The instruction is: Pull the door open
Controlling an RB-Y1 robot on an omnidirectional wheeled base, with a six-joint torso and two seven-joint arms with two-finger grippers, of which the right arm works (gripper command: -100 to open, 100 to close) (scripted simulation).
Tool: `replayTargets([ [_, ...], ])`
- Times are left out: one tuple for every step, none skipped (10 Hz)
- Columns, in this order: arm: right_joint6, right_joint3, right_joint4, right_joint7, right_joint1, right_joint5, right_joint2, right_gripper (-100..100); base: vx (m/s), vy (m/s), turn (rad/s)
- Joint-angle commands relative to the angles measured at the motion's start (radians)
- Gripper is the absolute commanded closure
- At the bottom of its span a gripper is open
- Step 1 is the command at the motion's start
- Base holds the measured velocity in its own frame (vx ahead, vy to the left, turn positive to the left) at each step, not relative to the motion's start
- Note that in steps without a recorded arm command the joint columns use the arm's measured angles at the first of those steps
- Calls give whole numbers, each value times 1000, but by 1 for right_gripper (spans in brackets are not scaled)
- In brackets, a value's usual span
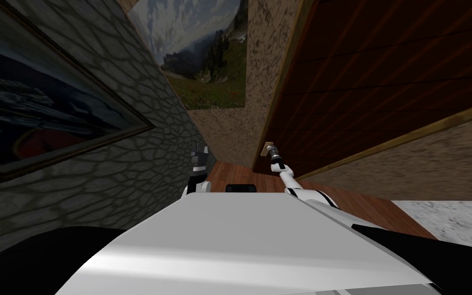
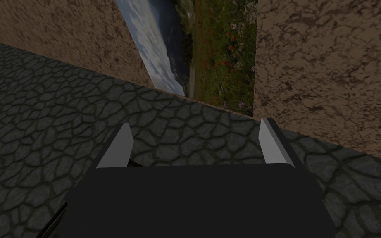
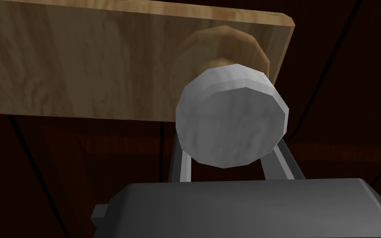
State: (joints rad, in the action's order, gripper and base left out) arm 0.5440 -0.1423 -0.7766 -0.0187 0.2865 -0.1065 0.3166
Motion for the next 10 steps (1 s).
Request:
replayTargets([
  [3, 1, -8, -31, 3, -16, 1, 100, -46, -23, 45],
  [0, 3, -10, -69, 3, -47, -1, 100, -50, -25, 80],
  [0, 3, -10, -73, 3, -47, -1, 100, -40, -25, 51],
  [-3, 5, -12, -114, 3, -78, -2, 100, -44, -38, 97],
  [-6, 7, -14, -140, 3, -108, -3, 100, -66, -46, 139],
  [-6, 7, -14, -156, 3, -108, -3, 100, -63, -34, 62],
  [-9, 9, -15, -190, 2, -139, -4, 100, -65, -32, 82],
  [-9, 9, -15, -197, 2, -139, -4, 100, -50, -24, 56],
  [-12, 11, -17, -236, 2, -170, -6, 100, -51, -24, 97],
  [-15, 13, -19, -261, 2, -200, -7, 100, -74, -33, 125],
])
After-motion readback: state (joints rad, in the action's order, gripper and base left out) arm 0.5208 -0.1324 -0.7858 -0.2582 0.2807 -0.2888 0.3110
